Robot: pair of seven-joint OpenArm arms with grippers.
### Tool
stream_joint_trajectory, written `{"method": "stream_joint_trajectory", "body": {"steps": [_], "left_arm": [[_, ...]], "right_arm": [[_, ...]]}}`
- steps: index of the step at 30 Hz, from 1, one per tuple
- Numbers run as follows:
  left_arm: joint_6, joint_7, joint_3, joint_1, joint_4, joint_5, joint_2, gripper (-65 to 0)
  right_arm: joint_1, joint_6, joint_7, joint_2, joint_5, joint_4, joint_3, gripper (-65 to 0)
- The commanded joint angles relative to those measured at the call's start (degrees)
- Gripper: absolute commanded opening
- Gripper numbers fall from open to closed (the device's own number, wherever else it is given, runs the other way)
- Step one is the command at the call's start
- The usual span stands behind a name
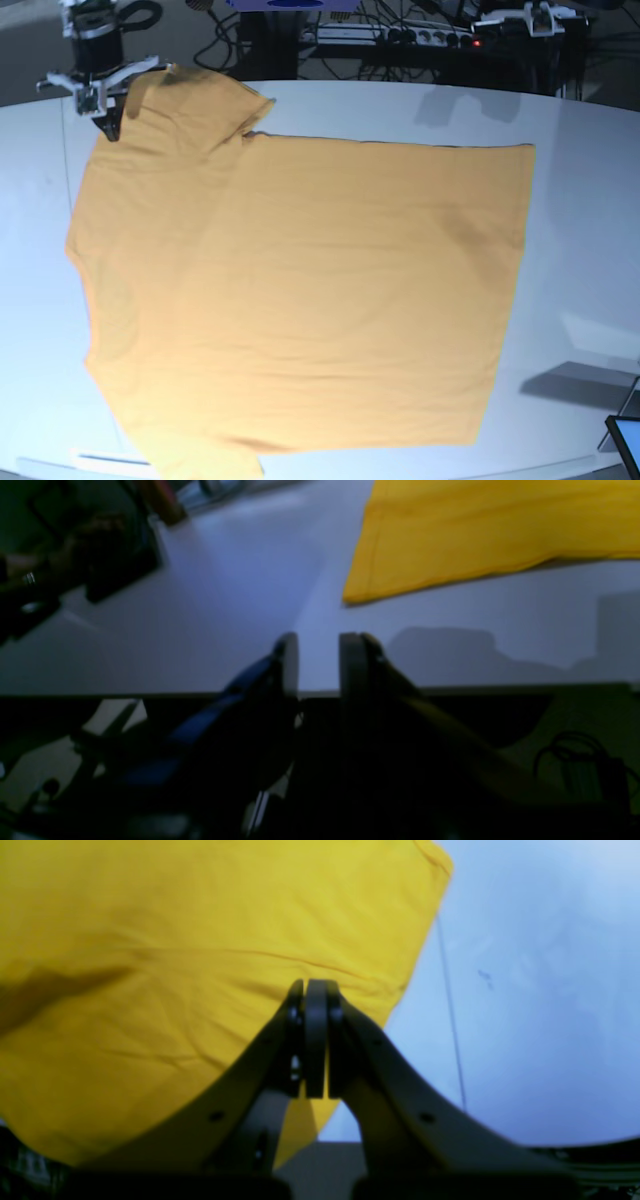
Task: Fold the T-shirt properly
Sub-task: 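Lower the right gripper onto the shirt's shoulder corner and pinch it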
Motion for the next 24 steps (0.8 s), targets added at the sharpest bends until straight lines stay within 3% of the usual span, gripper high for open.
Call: {"method": "stream_joint_trajectory", "body": {"steps": [1, 5, 8, 11, 18, 24], "left_arm": [[0.6, -0.4, -0.3, 0.7, 1.4, -0.4, -0.6, -48.2], [0.6, 4.9, -0.3, 0.2, 4.3, -0.9, -0.9, -48.2], [0.6, 5.8, -0.3, 0.3, 6.0, -0.5, -0.9, -48.2], [0.6, 6.0, -0.3, 0.4, 7.1, -0.4, -0.8, -48.4], [0.6, 6.3, 0.2, 0.4, 6.8, -0.4, -0.8, -48.7], [0.6, 7.1, 0.2, 0.0, 6.8, -0.4, -0.7, -48.7]], "right_arm": [[1.0, 1.2, 0.3, 0.0, 0.4, 1.0, 1.8, -64.6], [7.2, 10.8, -8.1, -1.0, 3.8, 1.0, 10.6, -58.0], [11.1, 16.9, -16.8, -0.9, 10.4, 1.0, 19.1, -50.9], [14.0, 22.5, -25.9, -0.8, 13.6, 1.0, 24.9, -48.8], [15.5, 22.5, -32.9, 0.0, 13.6, 1.5, 26.8, -45.1], [16.6, 22.5, -37.4, 0.3, 13.9, 1.5, 25.8, -30.6]]}}
